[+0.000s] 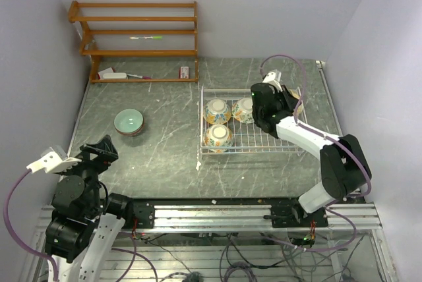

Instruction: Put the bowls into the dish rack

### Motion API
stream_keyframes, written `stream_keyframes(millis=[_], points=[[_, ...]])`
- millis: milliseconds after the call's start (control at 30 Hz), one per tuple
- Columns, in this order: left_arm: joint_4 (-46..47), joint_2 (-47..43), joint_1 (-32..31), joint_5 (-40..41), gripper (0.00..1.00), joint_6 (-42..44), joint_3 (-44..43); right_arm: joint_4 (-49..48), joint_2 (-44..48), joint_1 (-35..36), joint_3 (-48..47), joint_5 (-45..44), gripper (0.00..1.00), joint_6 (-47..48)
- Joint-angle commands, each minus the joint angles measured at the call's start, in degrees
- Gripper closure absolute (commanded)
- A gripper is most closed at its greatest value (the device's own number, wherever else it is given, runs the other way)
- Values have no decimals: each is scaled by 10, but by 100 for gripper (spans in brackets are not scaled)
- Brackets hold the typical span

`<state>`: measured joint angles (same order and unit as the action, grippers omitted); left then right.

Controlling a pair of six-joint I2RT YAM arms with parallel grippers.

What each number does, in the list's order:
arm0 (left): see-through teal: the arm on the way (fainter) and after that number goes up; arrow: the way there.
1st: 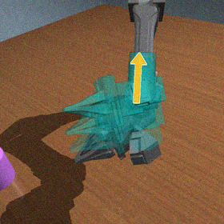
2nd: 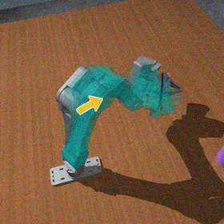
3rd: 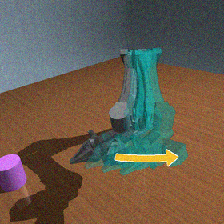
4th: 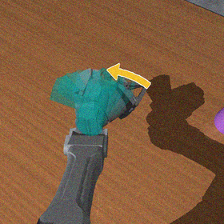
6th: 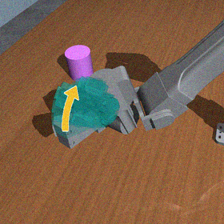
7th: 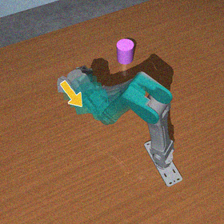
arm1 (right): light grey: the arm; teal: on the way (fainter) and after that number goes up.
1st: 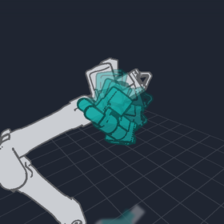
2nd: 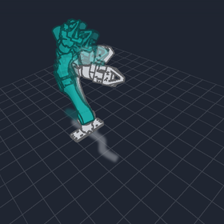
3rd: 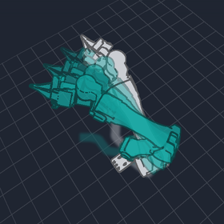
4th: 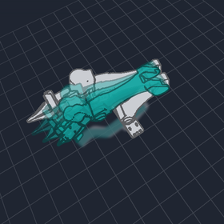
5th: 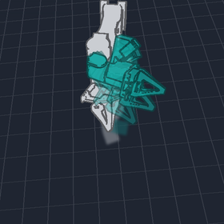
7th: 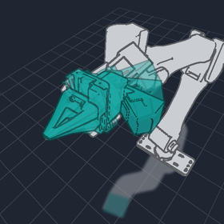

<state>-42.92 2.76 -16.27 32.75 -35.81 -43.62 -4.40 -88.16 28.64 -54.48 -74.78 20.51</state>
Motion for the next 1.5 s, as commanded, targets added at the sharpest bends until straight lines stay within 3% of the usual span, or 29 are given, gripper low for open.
stream_keyframes(millis=[0,400,733,833,900,967,1000,1467], points=[[13,-9,-5,5,5,1,-8,-6,-28,-1,3,-13,100,-5],[12,-9,-9,5,5,1,-8,-109,-85,-1,37,-67,100,73],[10,-9,-9,9,5,0,-9,-337,-99,-1,41,-72,100,290],[10,-10,-9,11,5,1,-9,-488,-134,-1,54,-70,100,421],[10,-10,-9,10,5,1,-9,-693,-169,-1,70,-65,99,557],[11,-10,-8,9,5,2,-9,-955,-228,-1,75,-52,98,756],[11,-10,-9,8,5,2,-8,-994,-253,-1,68,-52,98,825],[11,-8,-10,9,5,1,-9,-999,-324,-15,49,-58,97,809]])
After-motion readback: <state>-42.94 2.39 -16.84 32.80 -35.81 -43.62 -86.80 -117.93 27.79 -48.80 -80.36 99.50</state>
